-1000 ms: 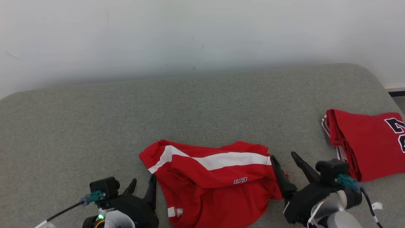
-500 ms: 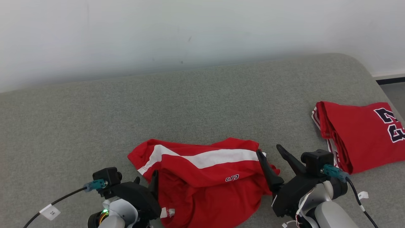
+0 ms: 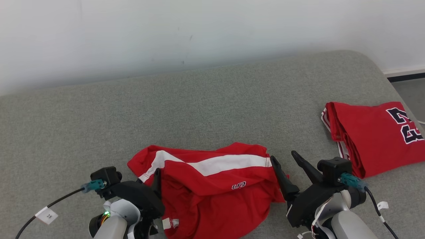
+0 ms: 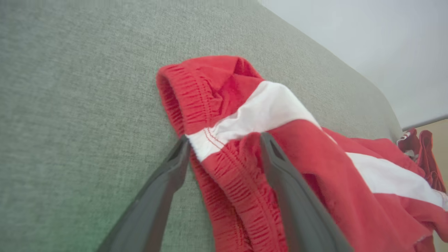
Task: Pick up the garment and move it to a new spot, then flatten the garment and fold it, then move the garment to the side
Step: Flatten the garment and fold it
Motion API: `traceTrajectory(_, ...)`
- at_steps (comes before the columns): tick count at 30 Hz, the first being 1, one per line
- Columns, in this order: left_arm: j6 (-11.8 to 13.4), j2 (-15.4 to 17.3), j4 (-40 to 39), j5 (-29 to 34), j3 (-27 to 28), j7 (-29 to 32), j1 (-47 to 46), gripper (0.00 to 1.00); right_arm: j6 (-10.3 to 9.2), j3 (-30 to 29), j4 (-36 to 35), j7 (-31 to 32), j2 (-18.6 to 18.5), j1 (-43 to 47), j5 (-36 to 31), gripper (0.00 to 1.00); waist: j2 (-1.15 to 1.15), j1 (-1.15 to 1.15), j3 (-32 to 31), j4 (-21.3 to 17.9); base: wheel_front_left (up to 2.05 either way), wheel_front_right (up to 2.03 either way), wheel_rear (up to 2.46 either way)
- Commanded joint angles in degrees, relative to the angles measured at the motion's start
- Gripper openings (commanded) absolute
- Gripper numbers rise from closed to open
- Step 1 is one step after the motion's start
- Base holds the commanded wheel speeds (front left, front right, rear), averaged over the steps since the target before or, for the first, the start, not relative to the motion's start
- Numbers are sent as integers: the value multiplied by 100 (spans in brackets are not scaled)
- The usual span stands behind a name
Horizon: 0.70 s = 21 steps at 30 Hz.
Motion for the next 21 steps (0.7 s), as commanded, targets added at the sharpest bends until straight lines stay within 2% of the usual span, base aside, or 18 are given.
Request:
traceTrajectory(1,-24,20,13,-26,24,-33,-75,100,-15,14,-7,-46,-25,-58,48,100,0,0,9,4,0,0,0)
traceTrajectory(2,-57,27,46,-47,31,-36,-113,100,-15,17,-7,-49,-30,-72,52,100,0,0,21,15,0,0,0)
traceTrajectory(3,-70,39,61,-56,36,-30,-131,90,-15,21,-3,-52,-30,-81,49,100,0,0,26,20,0,0,0)
traceTrajectory(4,-71,49,79,-56,37,-27,-150,66,-15,24,-1,-47,-28,-89,45,100,0,0,31,25,0,0,0)
traceTrajectory(8,-125,56,124,-89,19,-10,-222,0,-15,50,-2,-2,-65,-151,55,100,0,0,59,59,0,0,0)
traceTrajectory(12,-210,68,143,-62,-27,-50,-227,0,-15,66,28,167,-148,-303,85,100,0,0,107,130,0,0,0)
traceTrajectory(21,-243,61,195,-42,-120,-132,-253,0,-15,-35,193,1407,-80,-487,502,100,0,0,176,290,0,0,0)
